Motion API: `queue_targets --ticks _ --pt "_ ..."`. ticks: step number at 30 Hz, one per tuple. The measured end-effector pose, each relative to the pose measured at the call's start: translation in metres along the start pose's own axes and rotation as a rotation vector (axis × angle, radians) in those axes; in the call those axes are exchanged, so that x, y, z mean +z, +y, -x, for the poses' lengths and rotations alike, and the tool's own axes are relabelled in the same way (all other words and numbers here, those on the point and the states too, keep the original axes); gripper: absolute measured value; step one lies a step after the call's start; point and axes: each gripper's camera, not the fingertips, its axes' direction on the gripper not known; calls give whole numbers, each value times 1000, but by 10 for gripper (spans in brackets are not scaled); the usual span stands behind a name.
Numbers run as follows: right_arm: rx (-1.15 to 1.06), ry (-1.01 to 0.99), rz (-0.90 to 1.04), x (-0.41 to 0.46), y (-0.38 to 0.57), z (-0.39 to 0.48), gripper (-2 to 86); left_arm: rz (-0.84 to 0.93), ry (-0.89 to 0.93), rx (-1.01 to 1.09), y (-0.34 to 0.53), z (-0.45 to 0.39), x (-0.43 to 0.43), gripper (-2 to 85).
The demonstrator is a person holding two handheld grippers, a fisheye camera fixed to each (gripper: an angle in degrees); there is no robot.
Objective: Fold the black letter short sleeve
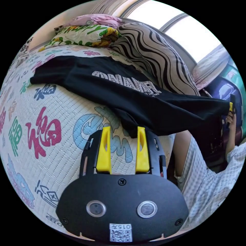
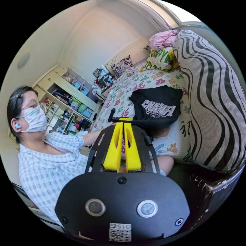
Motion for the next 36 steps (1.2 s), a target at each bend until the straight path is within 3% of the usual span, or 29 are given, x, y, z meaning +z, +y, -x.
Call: queue_targets --ticks 2,5,7,10,12,14,16,21,23,26,30,34,36 --pt "-22 18 20 8 -1 8 -4 25 148 -41 -13 12 18 151" --pt "-49 50 45 14 -4 19 -3 40 51 -115 -18 25 20 43" --pt "-67 88 64 15 -6 26 -4 53 131 -121 -16 37 12 13" --pt "-109 190 88 12 -9 39 -3 -106 406 -163 9 68 -56 2" --pt "-138 254 94 8 -11 47 -3 -223 456 -162 37 79 -126 -1" --pt "-141 242 95 5 -11 50 -3 -302 355 -180 91 78 -228 -4" --pt "-128 183 107 7 -6 47 -3 -267 277 -181 138 67 -283 -5" --pt "27 -2 198 27 31 16 -3 -334 410 -338 291 45 -346 -7" --pt "115 -91 196 26 52 2 -3 -462 496 -444 366 35 -367 -7" --pt "169 -118 151 7 61 -6 -4 -627 472 -498 422 20 -405 -8" --pt "153 -176 127 -4 35 -16 -4 -617 392 -521 417 39 -425 -8" --pt "153 -254 183 21 -34 -54 -4 -567 568 -565 339 127 -398 -8" --pt "169 -261 181 28 -75 -70 -4 -569 543 -582 290 162 -409 -8"
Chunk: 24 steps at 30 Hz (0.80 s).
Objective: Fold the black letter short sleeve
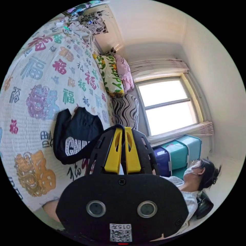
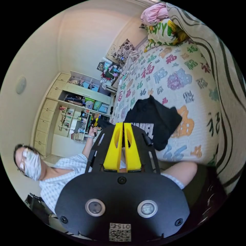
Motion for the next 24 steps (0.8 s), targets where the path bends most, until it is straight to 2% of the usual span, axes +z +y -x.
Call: queue_targets --ticks 3,5,7,11,14,18,24 --pt "-39 51 -42 -23 -81 17 -4 -80 -74 48 -108 -54 6 -9" --pt "-101 76 -107 -60 -146 59 -4 -155 -141 161 -184 -147 6 -9" --pt "-145 70 -179 -95 -184 100 -4 -218 -182 280 -220 -234 3 -9" --pt "-300 123 -305 -164 -220 202 -4 -305 -215 502 -237 -391 -17 -8" --pt "-389 154 -271 -185 -218 241 -4 -275 -287 601 -212 -443 -35 -8" --pt "-457 210 -138 -176 -199 241 -4 -134 -405 612 -165 -422 -39 -7" --pt "-361 231 124 -104 -141 128 -3 150 -538 421 -56 -240 11 -6"
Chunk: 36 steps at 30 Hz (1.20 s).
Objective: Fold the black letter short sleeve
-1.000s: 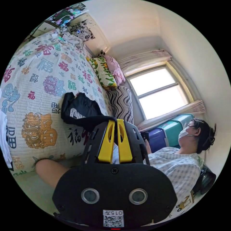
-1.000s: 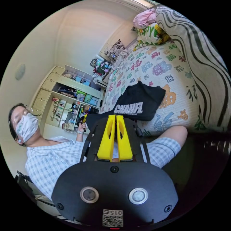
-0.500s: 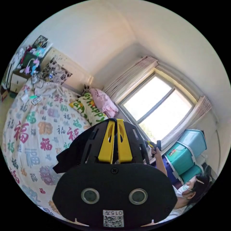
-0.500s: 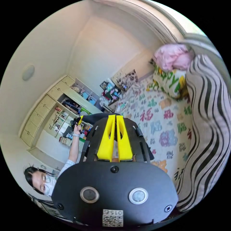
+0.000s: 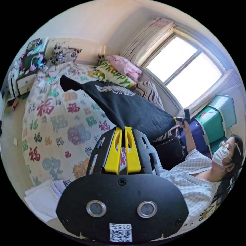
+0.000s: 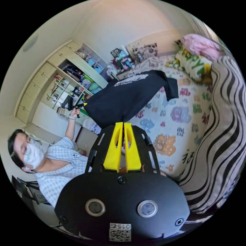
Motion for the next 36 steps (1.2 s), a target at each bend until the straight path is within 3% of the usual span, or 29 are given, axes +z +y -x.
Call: queue_targets --ticks 5,8,11,18,20,25,30,36 --pt "313 -13 136 129 99 -122 -3 233 35 -308 146 97 178 -5" --pt "482 -20 244 181 138 -176 -2 404 -112 -422 205 125 252 -5" --pt "485 56 350 201 146 -193 -2 416 -62 -477 237 126 280 -3" --pt "476 34 300 168 127 -221 -2 353 -68 -460 247 113 271 24" --pt "501 3 273 159 122 -239 -2 345 -83 -419 245 110 281 97" --pt "538 -83 240 156 113 -267 -2 589 -202 -275 232 100 360 129" --pt "496 -60 276 148 96 -275 -2 687 -38 -267 225 90 414 33" --pt "422 -19 304 111 76 -275 -2 493 268 -407 228 89 346 29"
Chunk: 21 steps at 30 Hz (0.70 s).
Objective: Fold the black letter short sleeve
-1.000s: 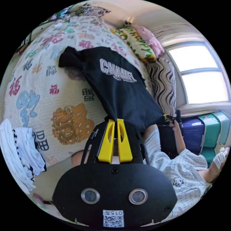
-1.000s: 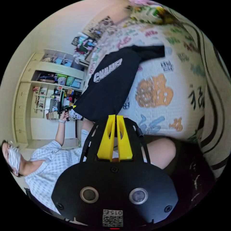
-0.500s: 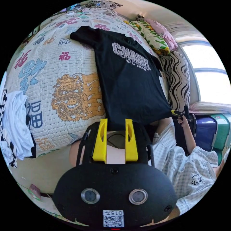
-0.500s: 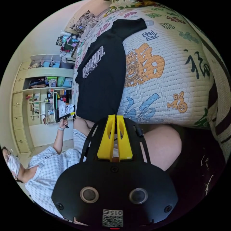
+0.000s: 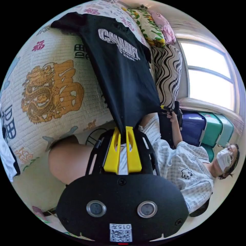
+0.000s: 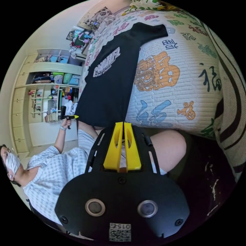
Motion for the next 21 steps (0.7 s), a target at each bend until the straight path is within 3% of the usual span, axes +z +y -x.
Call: queue_targets --ticks 2,9,15,21 --pt "11 122 75 -2 -7 -6 -2 51 -32 -65 12 14 2 40" --pt "76 220 201 18 -26 -38 5 196 -180 -207 33 46 45 62" --pt "9 223 1 -15 -63 -33 67 -50 -238 -118 10 5 7 64" --pt "-61 307 -177 -35 -181 -37 94 -262 -286 175 -133 -100 27 80"
